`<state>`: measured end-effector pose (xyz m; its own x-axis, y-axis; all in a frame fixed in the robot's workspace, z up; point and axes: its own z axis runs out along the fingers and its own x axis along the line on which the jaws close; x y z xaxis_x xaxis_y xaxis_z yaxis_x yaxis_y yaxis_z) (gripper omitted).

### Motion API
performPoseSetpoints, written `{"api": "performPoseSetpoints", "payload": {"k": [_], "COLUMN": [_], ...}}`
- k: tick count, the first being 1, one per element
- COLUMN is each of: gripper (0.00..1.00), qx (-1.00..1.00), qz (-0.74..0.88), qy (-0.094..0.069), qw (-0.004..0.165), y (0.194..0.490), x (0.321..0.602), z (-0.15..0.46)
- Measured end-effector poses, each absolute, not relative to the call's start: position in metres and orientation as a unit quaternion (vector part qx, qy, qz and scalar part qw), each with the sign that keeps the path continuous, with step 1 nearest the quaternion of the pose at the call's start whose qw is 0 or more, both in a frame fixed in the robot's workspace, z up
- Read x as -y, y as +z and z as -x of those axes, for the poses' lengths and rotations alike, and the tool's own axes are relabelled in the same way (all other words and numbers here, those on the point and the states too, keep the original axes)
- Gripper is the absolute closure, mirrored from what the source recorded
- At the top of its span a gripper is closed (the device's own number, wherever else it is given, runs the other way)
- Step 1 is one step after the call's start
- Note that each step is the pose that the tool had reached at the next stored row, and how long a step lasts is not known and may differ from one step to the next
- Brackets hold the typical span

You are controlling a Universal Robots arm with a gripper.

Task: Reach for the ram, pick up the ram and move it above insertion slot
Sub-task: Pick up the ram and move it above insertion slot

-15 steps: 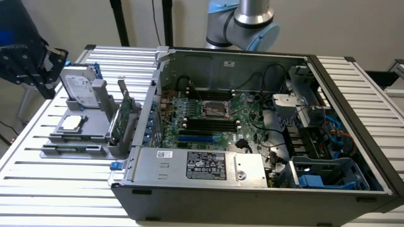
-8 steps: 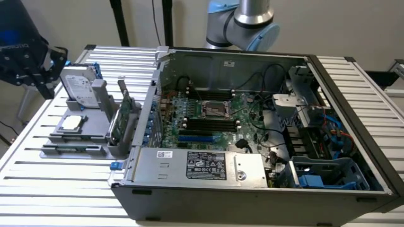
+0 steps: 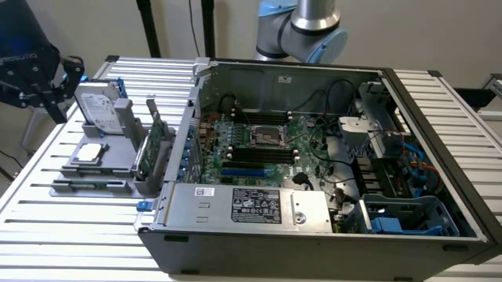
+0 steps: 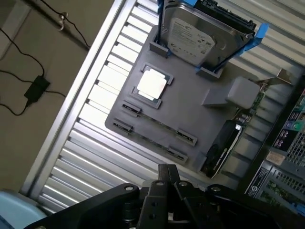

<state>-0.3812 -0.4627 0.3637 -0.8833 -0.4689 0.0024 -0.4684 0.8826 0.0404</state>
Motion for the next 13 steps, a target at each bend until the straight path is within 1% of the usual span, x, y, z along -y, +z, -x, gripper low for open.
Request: {"api": "performPoseSetpoints", "payload": {"k": [13], "gripper": [0.89], "qx": [0.935], "qz": [-0.355], "qy": [-0.018], "qw": [0.008], "y": [0.3635], "x": [0.4627], "z": [0.3812]}}
